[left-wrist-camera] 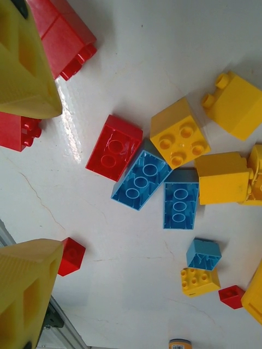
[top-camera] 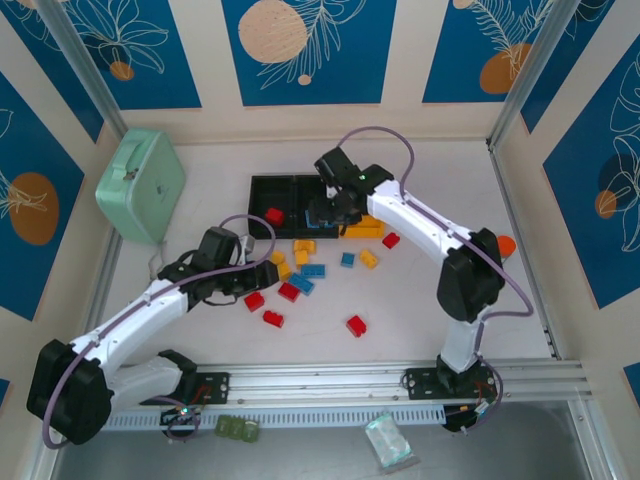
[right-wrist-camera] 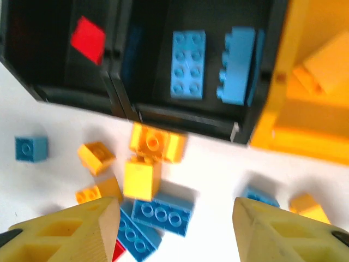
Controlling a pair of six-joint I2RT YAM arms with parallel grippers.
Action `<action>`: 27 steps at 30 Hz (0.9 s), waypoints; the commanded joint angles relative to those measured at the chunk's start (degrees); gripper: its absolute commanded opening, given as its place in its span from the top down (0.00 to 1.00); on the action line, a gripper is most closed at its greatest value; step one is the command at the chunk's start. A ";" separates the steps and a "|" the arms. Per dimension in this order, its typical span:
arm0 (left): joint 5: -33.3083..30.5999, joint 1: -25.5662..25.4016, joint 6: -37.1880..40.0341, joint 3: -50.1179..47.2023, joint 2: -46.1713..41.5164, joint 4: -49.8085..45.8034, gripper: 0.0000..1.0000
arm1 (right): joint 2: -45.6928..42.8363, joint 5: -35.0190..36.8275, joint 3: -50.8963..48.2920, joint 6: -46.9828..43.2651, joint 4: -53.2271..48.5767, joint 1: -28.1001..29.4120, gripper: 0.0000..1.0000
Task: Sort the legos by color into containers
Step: Pick up the lego from the bottom-center of the table.
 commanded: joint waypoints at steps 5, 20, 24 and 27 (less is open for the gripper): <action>3.21 -1.72 1.89 -1.15 -0.11 -0.48 0.40 | -15.02 -0.29 -18.34 1.19 2.27 3.07 0.36; 3.22 -3.35 -0.11 -7.58 -3.34 -1.80 0.40 | -30.07 -0.47 -45.58 7.41 2.98 16.98 0.28; 2.94 -3.97 -0.49 -7.67 -2.11 -0.69 0.40 | -26.36 -0.73 -47.39 9.26 5.99 18.97 0.29; 2.54 -4.47 -0.86 -7.76 -1.73 -0.28 0.40 | -23.11 -0.82 -47.89 9.90 7.58 19.50 0.30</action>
